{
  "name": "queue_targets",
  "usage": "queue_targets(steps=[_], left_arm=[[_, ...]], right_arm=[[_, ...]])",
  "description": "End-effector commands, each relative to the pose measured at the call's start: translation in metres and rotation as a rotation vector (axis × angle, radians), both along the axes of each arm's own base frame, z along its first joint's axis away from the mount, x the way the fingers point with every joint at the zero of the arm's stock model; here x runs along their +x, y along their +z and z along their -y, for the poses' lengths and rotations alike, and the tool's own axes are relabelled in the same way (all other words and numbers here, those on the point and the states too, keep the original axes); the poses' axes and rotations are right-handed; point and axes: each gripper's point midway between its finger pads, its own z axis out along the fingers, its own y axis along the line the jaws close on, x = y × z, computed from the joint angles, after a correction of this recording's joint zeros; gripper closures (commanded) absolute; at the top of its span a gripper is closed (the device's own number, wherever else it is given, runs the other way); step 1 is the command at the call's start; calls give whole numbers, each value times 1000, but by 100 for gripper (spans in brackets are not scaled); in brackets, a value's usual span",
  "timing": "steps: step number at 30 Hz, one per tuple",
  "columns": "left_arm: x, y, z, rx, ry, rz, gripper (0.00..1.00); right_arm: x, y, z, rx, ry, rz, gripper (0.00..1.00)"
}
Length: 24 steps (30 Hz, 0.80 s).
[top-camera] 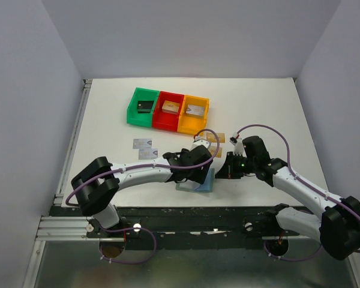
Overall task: Take the credit cards out of the card holder
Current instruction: Remove the credit card from the card holder.
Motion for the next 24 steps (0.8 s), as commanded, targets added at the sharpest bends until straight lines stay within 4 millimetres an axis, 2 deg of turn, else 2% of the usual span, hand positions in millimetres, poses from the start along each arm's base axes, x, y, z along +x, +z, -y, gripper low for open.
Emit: queue_targets(steps=[1,5,12,15,19,22,24], left_arm=[[1,5,-23,49,67,39,19],[1,5,-37,65,109,51,19],[1,1,-60,62,165,44,19],[2,-2,-69,62,191,34,19],[5,10,-75,6,217,64,19],[8,29,-69,-114,199,110,20],[9,39,-62,-208,177,125,24]], right_arm=[[1,-4,5,-40,-12,11,100],[3,-3,8,-54,-26,17,95],[5,4,14,-83,-42,38,62],[9,10,18,-107,-61,57,53],[11,31,17,-74,-68,112,50],[12,59,-3,67,-17,176,52],[11,70,-18,150,26,173,55]])
